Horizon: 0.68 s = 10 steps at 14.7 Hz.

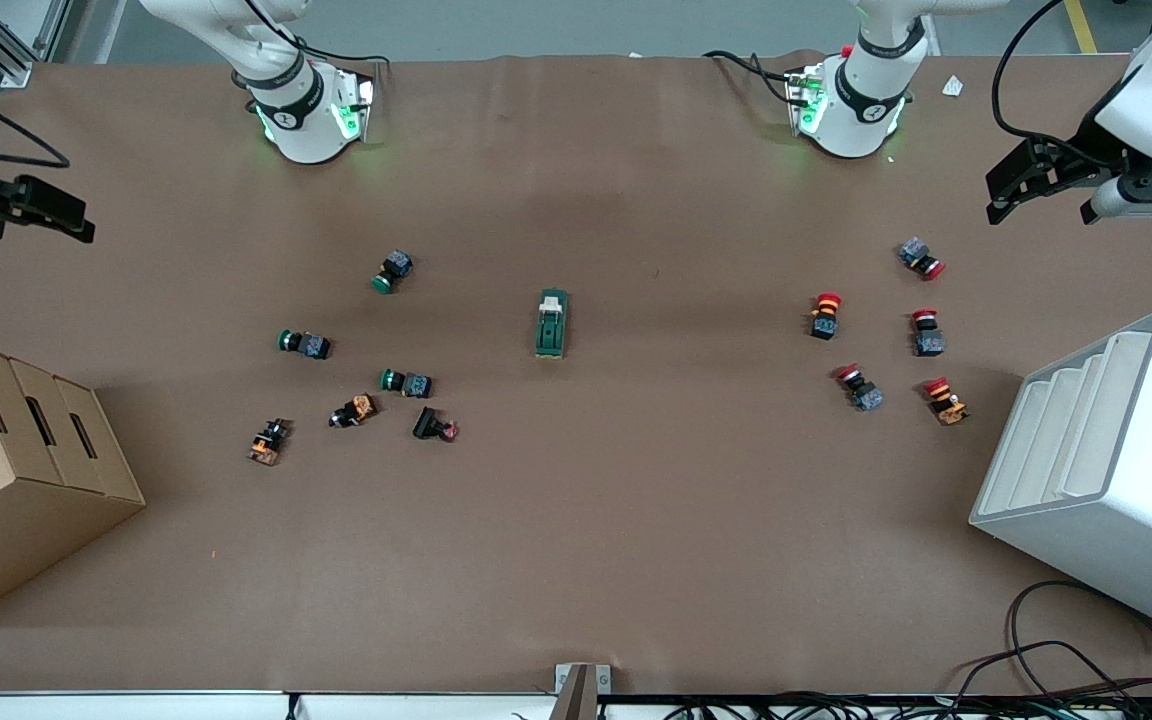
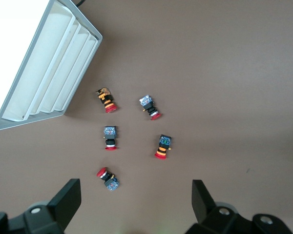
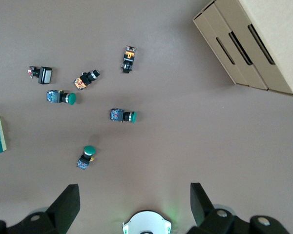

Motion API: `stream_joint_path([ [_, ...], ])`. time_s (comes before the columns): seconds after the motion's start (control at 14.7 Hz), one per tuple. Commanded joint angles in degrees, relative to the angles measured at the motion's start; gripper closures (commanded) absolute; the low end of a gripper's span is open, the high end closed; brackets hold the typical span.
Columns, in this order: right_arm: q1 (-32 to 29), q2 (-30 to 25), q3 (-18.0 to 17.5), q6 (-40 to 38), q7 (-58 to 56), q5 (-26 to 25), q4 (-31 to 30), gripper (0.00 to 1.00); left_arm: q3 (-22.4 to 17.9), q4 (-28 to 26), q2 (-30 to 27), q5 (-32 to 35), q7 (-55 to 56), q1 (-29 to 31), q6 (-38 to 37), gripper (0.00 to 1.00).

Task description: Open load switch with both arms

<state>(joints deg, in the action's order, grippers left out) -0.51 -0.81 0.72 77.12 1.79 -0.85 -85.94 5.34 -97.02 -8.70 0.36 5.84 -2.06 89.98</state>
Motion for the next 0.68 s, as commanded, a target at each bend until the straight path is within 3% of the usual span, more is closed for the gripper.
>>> stream_joint_path([
  [0.0, -0.2, -4.5, 0.0, 1.6, 0.3, 1.0, -4.5, 0.0, 0.8, 2.4, 1.4, 0.5, -1.2, 0.9, -0.2, 0.0],
  [0.61, -0.3, -7.0, 0.0, 1.5, 0.2, 1.0, -4.7, 0.0, 0.4, 2.6, 1.8, -1.8, -4.2, 1.0, -0.5, 0.0],
])
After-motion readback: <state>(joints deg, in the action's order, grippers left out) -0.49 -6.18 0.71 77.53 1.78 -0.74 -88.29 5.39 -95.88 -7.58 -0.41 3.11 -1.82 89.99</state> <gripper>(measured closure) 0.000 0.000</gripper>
